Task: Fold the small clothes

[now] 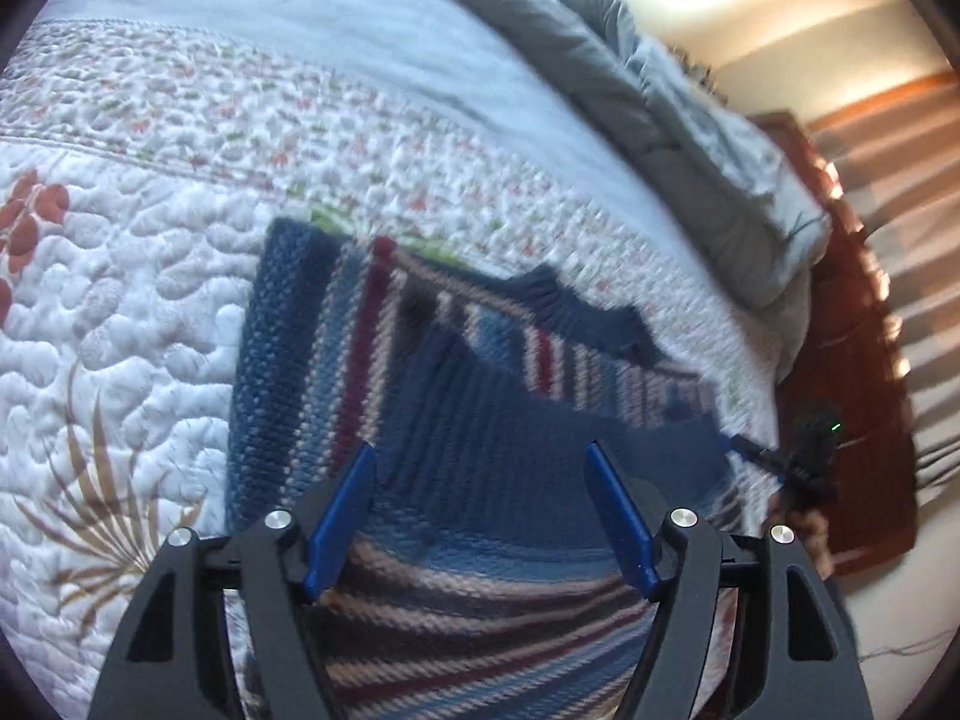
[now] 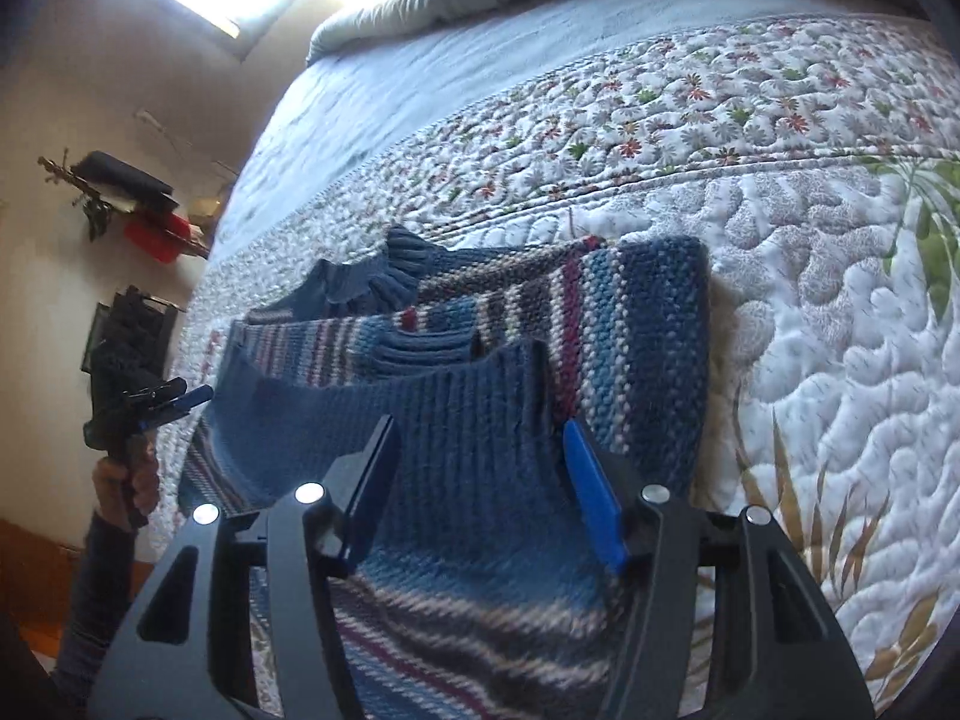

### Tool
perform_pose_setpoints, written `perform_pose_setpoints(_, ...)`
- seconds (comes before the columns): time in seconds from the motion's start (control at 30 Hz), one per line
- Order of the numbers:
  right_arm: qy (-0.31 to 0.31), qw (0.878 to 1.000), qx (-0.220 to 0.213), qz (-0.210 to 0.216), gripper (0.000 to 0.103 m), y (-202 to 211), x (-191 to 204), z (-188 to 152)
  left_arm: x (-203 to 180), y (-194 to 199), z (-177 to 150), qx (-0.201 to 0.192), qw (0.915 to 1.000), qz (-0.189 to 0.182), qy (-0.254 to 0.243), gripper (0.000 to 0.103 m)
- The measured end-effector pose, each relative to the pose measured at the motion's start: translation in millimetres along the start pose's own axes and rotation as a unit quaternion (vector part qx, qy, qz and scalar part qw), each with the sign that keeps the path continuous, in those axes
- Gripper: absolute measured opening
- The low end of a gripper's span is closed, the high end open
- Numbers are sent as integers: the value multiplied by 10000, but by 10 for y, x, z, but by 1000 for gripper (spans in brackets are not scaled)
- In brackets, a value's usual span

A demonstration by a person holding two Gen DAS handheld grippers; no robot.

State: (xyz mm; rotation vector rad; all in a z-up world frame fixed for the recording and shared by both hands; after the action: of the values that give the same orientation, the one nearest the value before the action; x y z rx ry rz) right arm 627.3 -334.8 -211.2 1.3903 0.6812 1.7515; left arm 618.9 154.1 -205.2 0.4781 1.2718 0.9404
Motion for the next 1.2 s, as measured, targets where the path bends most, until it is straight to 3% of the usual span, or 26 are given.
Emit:
perform_pose_setpoints(0.2,232,9996,123,-98,46,-39,41,-20,-123,-242,41,406,9954,539,-673,68)
perform_pose_setpoints(0.33,402,9991,111,-66,22,67,92,-49,-250,-246,91,494,9900,745,-1093,16)
perform_pose_setpoints(0.37,445,9989,104,-73,17,90,94,-51,-269,-245,94,498,9888,758,-1186,12)
perform_pose_setpoints(0.57,424,9989,100,-183,17,19,35,-72,-207,-326,77,454,9901,688,-1137,15)
perform_pose_setpoints(0.7,550,9977,-39,-383,10,-4,88,-111,-165,-275,26,122,9906,782,-1116,8)
perform_pose_setpoints(0.8,638,9967,-315,-386,9,140,143,-137,-199,-100,-26,-282,9887,940,-1132,8)
perform_pose_setpoints(0.9,703,9951,-548,-417,8,303,207,-148,-273,114,-22,-599,9874,873,-1175,8)
perform_pose_setpoints(1.2,915,9883,-1060,-603,8,657,497,-29,-564,524,155,-1138,9810,847,-1327,8)
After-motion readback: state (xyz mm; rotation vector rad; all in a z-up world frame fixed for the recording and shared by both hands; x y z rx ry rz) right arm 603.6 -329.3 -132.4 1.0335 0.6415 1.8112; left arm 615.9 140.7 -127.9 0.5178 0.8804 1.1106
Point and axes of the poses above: each gripper's, at about its wrist camera, not at the fingertips, and y roughly against the way its jaws point, x to its left, z to its top, the point moved 1 cm from there along -y, roughly the way its jaws point, and after that the axes turned 3 degrees about -y, right-handed, at the moved point
